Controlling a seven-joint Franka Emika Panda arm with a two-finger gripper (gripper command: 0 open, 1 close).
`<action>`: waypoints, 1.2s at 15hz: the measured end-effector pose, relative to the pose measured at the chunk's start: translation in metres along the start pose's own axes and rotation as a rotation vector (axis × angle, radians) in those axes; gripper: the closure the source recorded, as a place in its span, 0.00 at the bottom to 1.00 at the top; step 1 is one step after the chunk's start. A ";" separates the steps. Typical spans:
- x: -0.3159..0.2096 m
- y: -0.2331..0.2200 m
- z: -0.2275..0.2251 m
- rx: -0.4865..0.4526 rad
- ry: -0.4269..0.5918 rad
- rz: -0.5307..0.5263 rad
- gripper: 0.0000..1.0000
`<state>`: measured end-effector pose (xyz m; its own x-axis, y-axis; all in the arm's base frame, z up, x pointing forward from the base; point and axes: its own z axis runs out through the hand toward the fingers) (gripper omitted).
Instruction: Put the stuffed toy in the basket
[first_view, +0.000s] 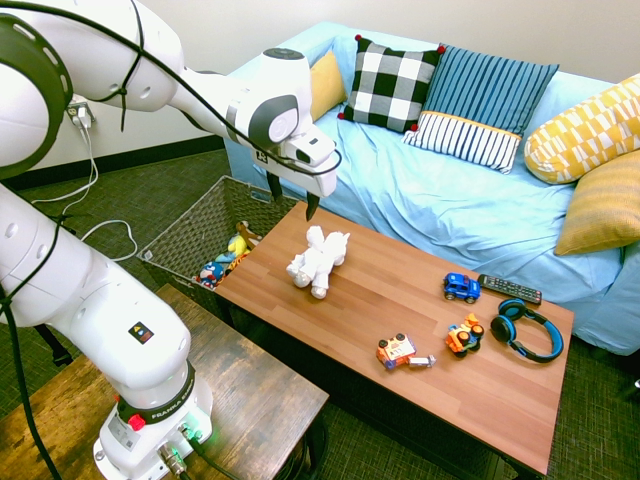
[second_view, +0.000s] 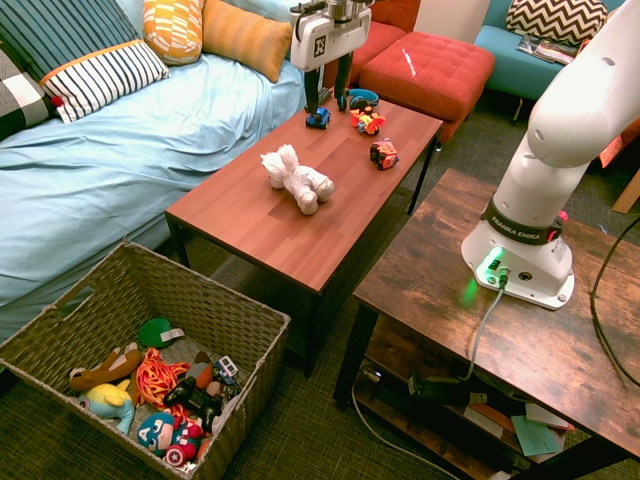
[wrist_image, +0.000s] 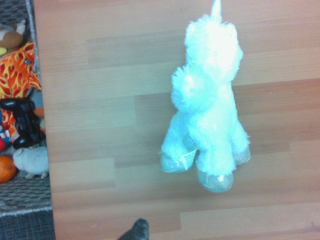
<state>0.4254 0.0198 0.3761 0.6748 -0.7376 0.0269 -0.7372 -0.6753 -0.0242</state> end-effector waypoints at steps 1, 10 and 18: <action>0.001 -0.001 0.000 0.001 0.000 0.000 0.00; 0.031 -0.028 0.047 0.009 0.054 0.102 0.00; 0.051 -0.069 0.152 -0.043 0.037 0.165 0.00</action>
<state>0.5162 0.0284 0.2274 0.5433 -0.8372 0.0630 -0.8392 -0.5437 0.0118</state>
